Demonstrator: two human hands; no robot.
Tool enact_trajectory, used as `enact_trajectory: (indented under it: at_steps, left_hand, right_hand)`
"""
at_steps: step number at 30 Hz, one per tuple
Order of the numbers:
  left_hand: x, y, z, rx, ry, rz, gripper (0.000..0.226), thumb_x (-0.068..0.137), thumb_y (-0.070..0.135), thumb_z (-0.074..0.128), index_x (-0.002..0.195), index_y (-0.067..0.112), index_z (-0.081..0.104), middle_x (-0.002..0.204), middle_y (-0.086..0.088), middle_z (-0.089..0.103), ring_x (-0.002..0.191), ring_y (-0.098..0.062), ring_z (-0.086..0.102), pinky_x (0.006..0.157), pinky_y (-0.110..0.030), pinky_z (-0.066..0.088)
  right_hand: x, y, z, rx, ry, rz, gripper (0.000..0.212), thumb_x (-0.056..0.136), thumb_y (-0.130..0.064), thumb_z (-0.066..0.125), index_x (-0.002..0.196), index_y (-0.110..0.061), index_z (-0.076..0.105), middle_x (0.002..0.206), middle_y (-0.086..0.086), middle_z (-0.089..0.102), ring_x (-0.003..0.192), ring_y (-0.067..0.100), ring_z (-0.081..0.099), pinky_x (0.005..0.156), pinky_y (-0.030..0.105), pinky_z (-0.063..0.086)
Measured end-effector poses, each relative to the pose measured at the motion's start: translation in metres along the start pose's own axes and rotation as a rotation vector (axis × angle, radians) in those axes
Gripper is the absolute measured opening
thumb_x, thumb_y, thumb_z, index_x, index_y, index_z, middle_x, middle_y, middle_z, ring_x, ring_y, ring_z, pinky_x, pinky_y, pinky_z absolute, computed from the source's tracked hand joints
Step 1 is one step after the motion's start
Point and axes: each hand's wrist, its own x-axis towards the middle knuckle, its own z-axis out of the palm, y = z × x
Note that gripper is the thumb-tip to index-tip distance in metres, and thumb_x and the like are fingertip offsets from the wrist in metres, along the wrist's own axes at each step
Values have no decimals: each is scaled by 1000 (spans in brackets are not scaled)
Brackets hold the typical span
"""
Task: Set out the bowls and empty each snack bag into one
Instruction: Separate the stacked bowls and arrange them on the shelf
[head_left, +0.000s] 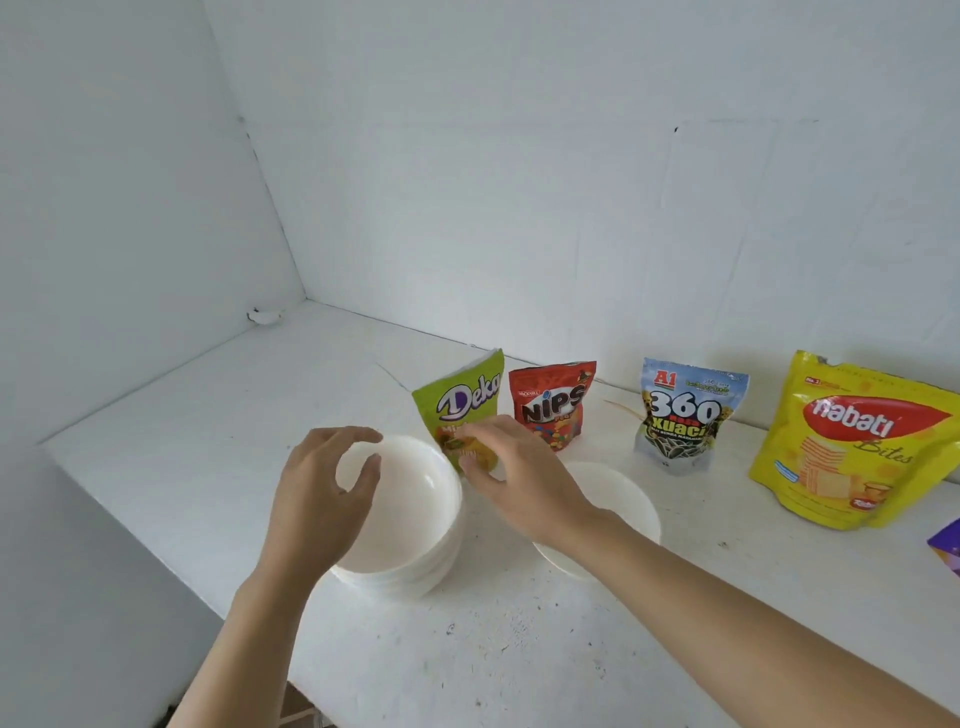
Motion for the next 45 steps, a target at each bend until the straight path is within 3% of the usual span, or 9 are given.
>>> enact_trajectory:
  at_steps: [8, 16, 21, 27, 31, 35, 38, 41, 45]
  left_hand:
    - [-11, -74, -5, 122, -88, -141, 15, 100, 33, 61, 110, 35, 72, 122, 9, 52, 118, -18, 54, 86, -29, 42]
    - [-7, -75, 13, -24, -190, -222, 17, 96, 33, 67, 113, 34, 70, 117, 9, 60, 89, 3, 56, 78, -19, 41]
    - [0, -80, 13, -36, -222, -261, 38, 87, 8, 68, 111, 37, 68, 115, 7, 62, 96, -16, 60, 86, -36, 53]
    - [9, -74, -2, -26, -262, -201, 42, 88, 11, 68, 114, 44, 65, 123, 14, 59, 109, -15, 60, 95, -43, 53]
    - [21, -53, -19, -40, -184, -84, 45, 87, 10, 68, 117, 44, 66, 122, 17, 61, 118, -16, 57, 95, -42, 52]
    - [36, -14, -28, -268, -160, -32, 53, 92, -1, 59, 114, 46, 68, 118, 23, 67, 103, -14, 64, 83, -31, 56]
    - [39, 18, -22, -545, -181, -47, 57, 98, -3, 50, 120, 46, 69, 124, 18, 68, 110, -15, 65, 92, -36, 55]
    - [36, 51, -2, -825, -226, -88, 54, 104, -3, 43, 124, 38, 71, 128, 13, 69, 124, -14, 61, 108, -40, 48]
    - [22, 93, 35, -1030, -343, -112, 49, 105, -2, 41, 130, 30, 69, 135, 11, 67, 127, -16, 62, 103, -38, 53]
  right_hand:
    - [17, -18, 66, -64, -111, 103, 28, 99, -29, 57, 126, -21, 64, 133, -1, 53, 125, 19, 50, 96, 37, 49]
    - [19, -8, 90, 12, -106, 347, 44, 90, -1, 58, 132, -14, 58, 142, 1, 48, 129, 20, 50, 98, 26, 42]
    - [21, -10, 84, 75, -112, 425, 61, 86, 14, 53, 140, -16, 55, 146, 0, 51, 136, 18, 46, 96, 15, 32]
    - [24, -19, 66, 27, -97, 358, 61, 88, 10, 51, 141, -21, 52, 151, -6, 48, 138, 16, 45, 103, 29, 44]
    - [30, -32, 43, 89, 20, 324, 60, 90, 12, 48, 139, -21, 55, 148, -4, 52, 135, 12, 48, 98, 13, 33]
    - [32, -46, 8, 284, 181, 304, 64, 86, 17, 42, 133, -22, 60, 135, -10, 58, 76, 5, 61, 68, 7, 40]
    - [26, -53, -23, 425, 303, 290, 66, 83, 20, 37, 129, -20, 63, 129, -18, 61, 103, 17, 54, 76, 7, 44]
    - [11, -53, -51, 529, 439, 312, 69, 81, 22, 34, 126, -20, 67, 137, -12, 62, 96, -13, 61, 75, 4, 45]
    - [-18, -38, -84, 657, 597, 428, 73, 81, 20, 33, 116, -29, 73, 127, -25, 64, 92, 22, 60, 68, 23, 51]
